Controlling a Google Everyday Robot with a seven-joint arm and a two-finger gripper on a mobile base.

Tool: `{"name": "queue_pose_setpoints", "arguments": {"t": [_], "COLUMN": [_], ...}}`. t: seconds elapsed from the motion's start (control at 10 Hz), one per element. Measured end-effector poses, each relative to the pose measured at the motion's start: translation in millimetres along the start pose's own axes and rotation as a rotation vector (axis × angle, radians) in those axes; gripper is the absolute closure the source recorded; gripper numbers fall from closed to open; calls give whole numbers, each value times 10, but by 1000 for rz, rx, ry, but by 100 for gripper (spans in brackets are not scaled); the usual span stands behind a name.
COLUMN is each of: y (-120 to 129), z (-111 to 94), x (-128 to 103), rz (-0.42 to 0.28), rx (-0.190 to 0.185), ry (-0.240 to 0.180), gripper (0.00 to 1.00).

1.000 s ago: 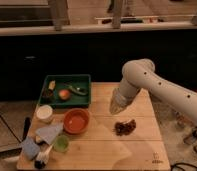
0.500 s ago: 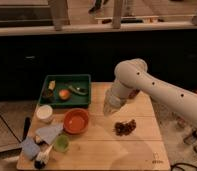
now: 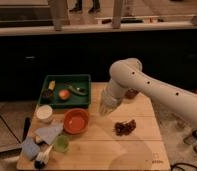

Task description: Place grapes in red bowl

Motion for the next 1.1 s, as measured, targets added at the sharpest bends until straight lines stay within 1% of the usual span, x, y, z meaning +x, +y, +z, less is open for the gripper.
{"name": "queue_pose_setpoints", "arguments": {"t": [0.2, 0.3, 0.5, 0.6, 0.8, 1.1], "y": [106, 208, 323, 375, 447, 537], "z": [123, 281, 471, 569, 708, 900], "x": [268, 516, 801, 931, 1099, 1317], "rz": [58, 94, 132, 149, 167, 186], "rx": [10, 18, 22, 24, 21, 3], "ry": [-19, -31, -43, -49, -57, -63], "gripper": [50, 37, 22, 20, 20, 20]}}
